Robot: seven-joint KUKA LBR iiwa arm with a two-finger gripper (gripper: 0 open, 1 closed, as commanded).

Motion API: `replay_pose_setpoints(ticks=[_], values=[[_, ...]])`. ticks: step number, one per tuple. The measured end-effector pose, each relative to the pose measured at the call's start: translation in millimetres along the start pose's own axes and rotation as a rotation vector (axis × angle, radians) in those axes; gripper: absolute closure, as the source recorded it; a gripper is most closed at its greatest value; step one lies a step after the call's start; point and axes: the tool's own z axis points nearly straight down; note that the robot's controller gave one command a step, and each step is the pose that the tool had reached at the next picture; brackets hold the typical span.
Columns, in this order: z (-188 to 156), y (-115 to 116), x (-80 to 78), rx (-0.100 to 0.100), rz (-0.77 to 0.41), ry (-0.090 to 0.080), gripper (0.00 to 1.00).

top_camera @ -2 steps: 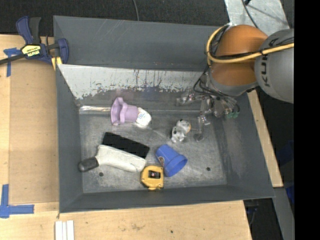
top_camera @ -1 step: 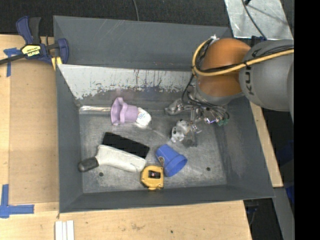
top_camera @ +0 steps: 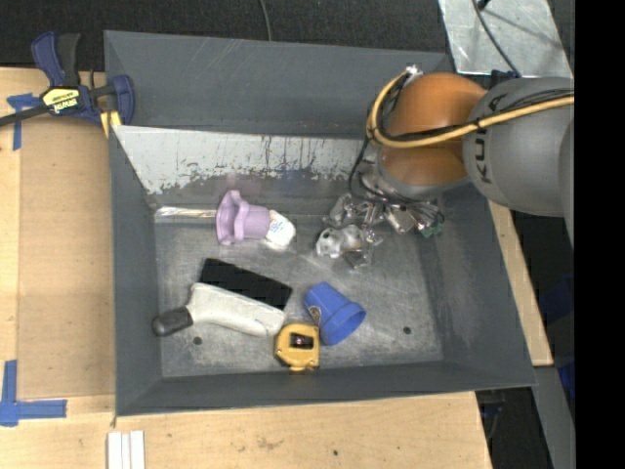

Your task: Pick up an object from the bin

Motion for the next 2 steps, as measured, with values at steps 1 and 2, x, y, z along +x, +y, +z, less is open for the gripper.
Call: replay_pose_setpoints(ticks=[1, 2], values=[[-4.7, 1.4, 3.2, -0.004, -0.051, 0.007, 1.00], [-6.7, -1.2, -2.8, -0.016, 0.001, 0.034, 1.00]])
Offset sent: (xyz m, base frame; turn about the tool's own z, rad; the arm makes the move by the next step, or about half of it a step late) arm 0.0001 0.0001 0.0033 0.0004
